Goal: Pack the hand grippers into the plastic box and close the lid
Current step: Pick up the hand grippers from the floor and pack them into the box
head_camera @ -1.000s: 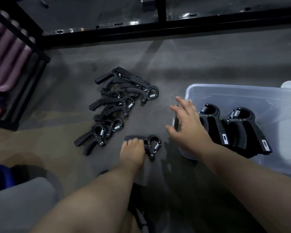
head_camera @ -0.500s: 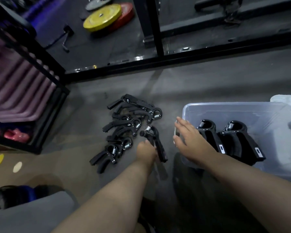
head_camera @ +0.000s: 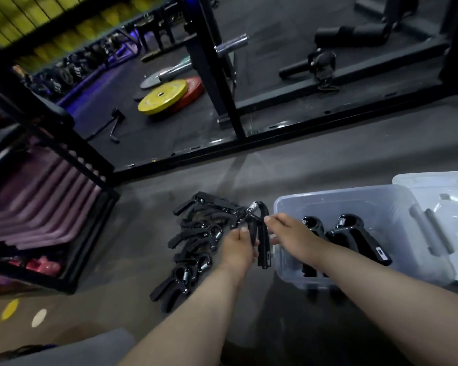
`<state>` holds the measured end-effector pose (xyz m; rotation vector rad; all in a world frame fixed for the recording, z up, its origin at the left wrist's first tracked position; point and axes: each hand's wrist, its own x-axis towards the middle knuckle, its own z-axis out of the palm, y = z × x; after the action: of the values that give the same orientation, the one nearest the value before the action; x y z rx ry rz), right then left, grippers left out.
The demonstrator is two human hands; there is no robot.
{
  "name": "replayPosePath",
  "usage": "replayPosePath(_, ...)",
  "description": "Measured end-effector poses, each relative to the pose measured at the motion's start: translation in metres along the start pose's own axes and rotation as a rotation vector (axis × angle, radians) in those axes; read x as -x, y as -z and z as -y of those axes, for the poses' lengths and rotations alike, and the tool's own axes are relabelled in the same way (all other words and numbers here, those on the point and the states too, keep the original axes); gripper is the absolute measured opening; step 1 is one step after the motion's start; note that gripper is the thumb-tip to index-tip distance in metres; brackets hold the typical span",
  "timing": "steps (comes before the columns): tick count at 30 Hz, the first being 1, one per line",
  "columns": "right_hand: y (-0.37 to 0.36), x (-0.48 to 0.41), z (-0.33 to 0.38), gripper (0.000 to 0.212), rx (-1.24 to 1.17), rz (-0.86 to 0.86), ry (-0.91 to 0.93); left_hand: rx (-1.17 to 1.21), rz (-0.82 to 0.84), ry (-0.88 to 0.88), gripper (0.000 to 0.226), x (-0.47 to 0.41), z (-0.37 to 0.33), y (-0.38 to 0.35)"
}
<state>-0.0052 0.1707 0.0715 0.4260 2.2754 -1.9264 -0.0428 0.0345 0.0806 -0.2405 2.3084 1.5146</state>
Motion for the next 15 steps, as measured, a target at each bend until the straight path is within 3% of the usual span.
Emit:
replayPosePath(8,0.018,0.014,-0.001,0.042,0.011,0.051,-0.02,0.118,0.158,0.135,0.032,0.011,-0.005,-0.01)
replayPosePath(15,0.022,0.01,-0.027,0.034,0.074,-0.027,-0.135,0.125,0.245,0.19,0.027,0.013,0.006,-0.023)
